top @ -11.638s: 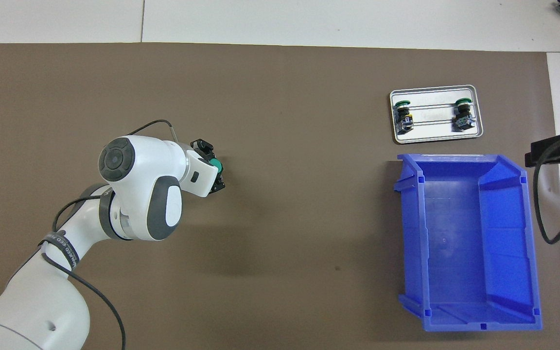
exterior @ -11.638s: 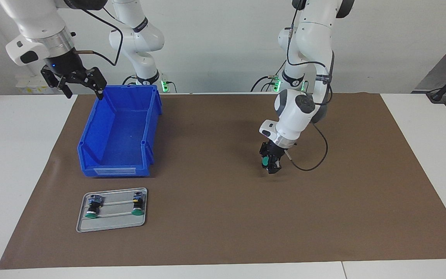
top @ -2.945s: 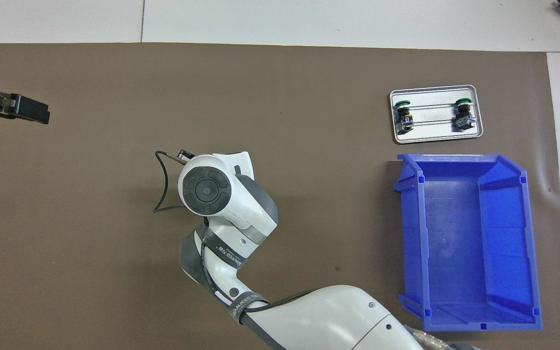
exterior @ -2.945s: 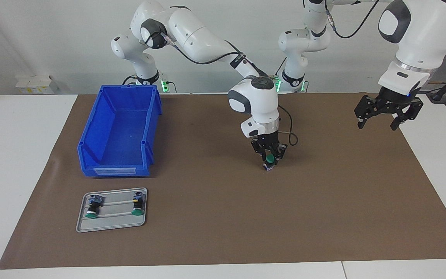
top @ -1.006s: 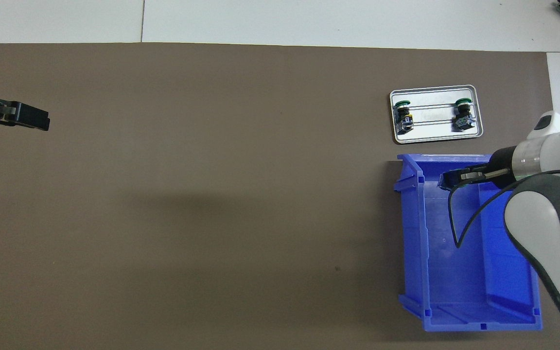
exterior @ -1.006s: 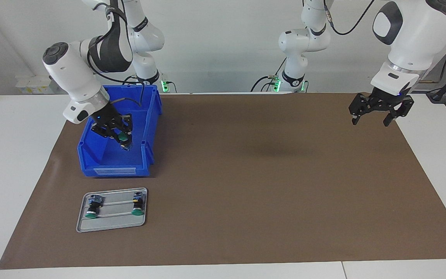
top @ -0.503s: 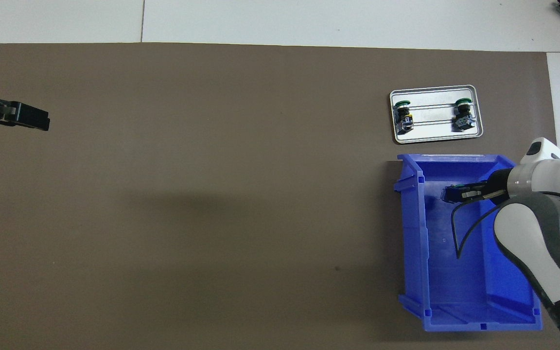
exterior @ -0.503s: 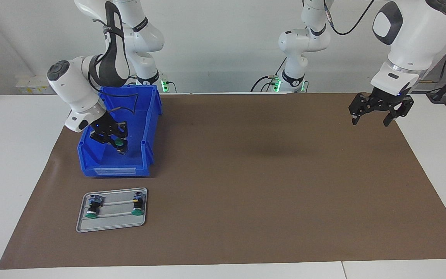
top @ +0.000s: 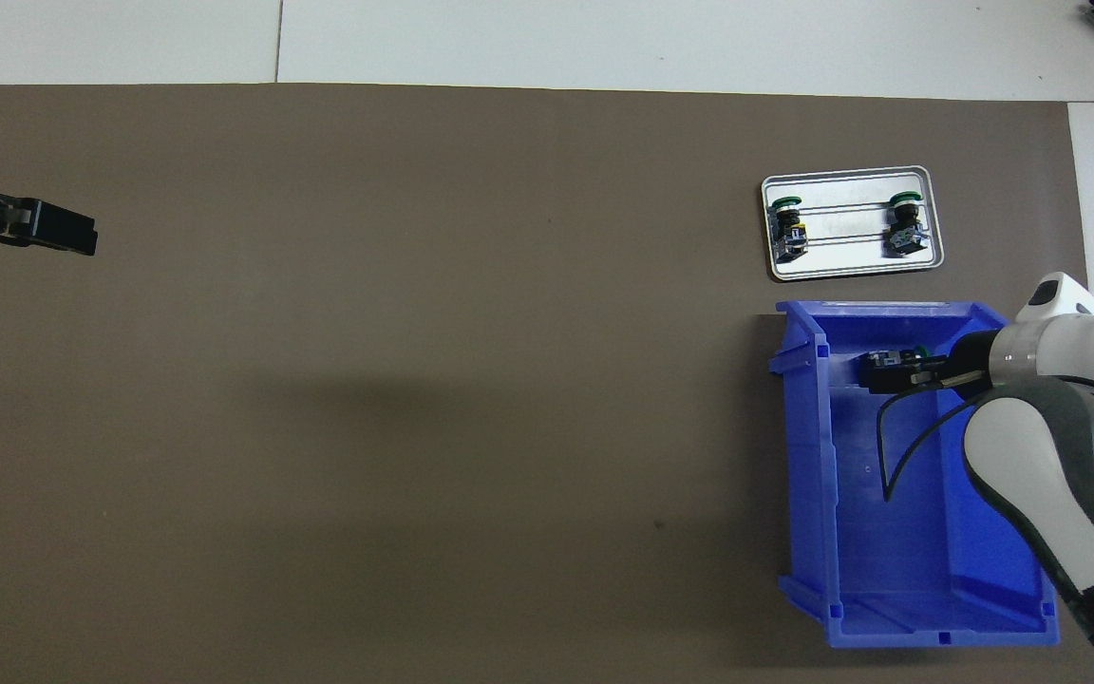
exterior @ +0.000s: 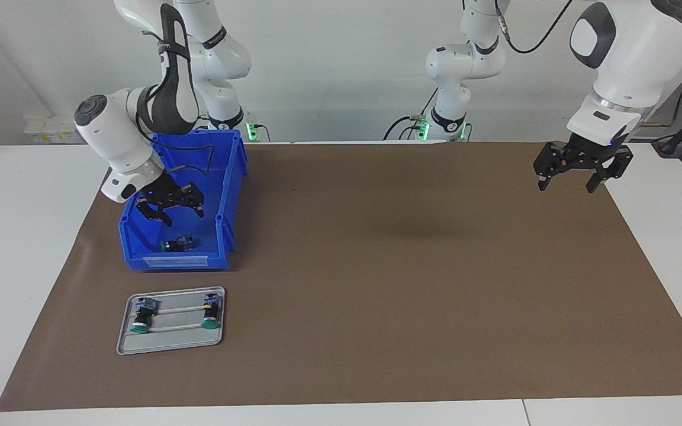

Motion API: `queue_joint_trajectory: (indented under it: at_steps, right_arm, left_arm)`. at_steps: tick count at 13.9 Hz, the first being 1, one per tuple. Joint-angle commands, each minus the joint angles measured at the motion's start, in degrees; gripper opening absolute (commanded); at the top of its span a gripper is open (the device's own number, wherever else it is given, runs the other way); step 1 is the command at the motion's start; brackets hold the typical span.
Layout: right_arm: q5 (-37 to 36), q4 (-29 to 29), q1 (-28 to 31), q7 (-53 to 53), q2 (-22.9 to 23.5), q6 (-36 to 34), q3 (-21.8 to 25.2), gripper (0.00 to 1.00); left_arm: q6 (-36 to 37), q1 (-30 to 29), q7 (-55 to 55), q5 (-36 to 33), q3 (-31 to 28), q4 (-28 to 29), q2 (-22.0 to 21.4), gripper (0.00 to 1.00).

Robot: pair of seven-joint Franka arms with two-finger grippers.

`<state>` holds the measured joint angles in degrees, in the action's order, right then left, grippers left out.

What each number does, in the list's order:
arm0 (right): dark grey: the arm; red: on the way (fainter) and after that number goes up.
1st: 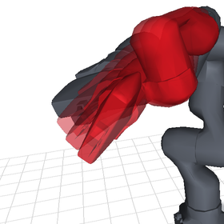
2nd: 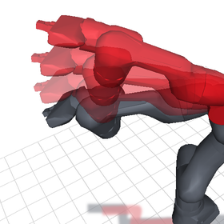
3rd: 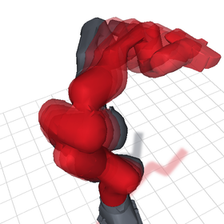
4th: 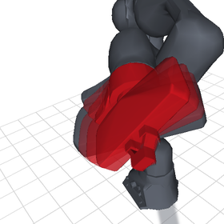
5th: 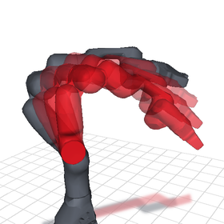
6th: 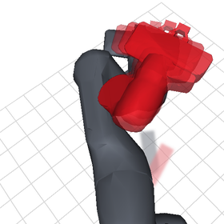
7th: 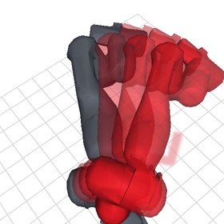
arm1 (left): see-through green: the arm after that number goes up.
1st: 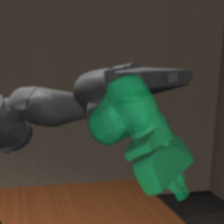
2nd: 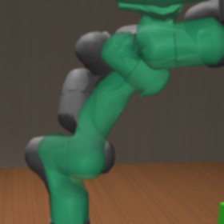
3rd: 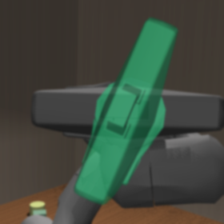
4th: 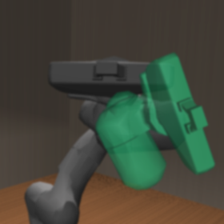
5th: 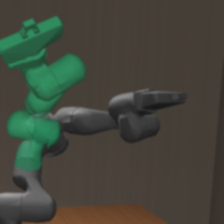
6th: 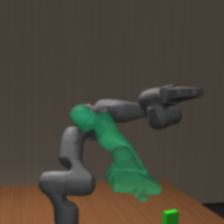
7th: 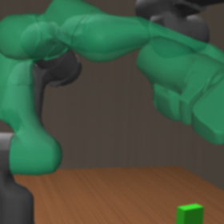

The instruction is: Place and press button with both arms

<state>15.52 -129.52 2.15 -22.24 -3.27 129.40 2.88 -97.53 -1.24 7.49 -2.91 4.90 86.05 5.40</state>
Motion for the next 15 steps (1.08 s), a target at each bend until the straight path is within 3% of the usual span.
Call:
queue_joint_trajectory:
  at_steps: [1, 4, 7, 9, 11, 15]
  right_arm:
    - [-0.48, 3.03, -0.04, 4.57, -1.21, -1.42, -0.41, 1.0]
    - [-3.82, 6.11, -0.04, 8.16, -1.21, -3.45, -0.33, 1.0]
    - [-13.73, 13.38, -0.39, 16.76, -0.77, -8.09, -0.85, 1.0]
    - [-18.58, 19.1, -2.14, 23.35, -0.33, -14.06, -0.85, 1.0]
    - [-19.3, 23.41, -3.72, 28.2, -0.42, -18.46, -0.85, 1.0]
    - [-19.04, 38.61, -4.0, 29.45, 1.25, -34.1, -0.85, 1.0]
  left_arm:
    - [-0.82, -0.25, -0.54, -0.96, 0.2, 2.19, -1.7, 1.0]
    - [-0.82, -0.25, -0.54, -0.96, 0.11, 2.19, -1.71, 1.0]
    - [-0.82, -0.25, -0.54, -0.96, 0.11, 2.19, -1.7, 1.0]
    - [-0.82, -0.25, -0.54, -0.96, 0.11, 2.19, -1.7, 1.0]
    - [-0.82, -0.25, -0.54, -0.96, 0.11, 2.19, -1.7, 1.0]
    - [-0.82, -0.25, -0.54, -0.96, 0.11, 2.19, -1.71, 1.0]
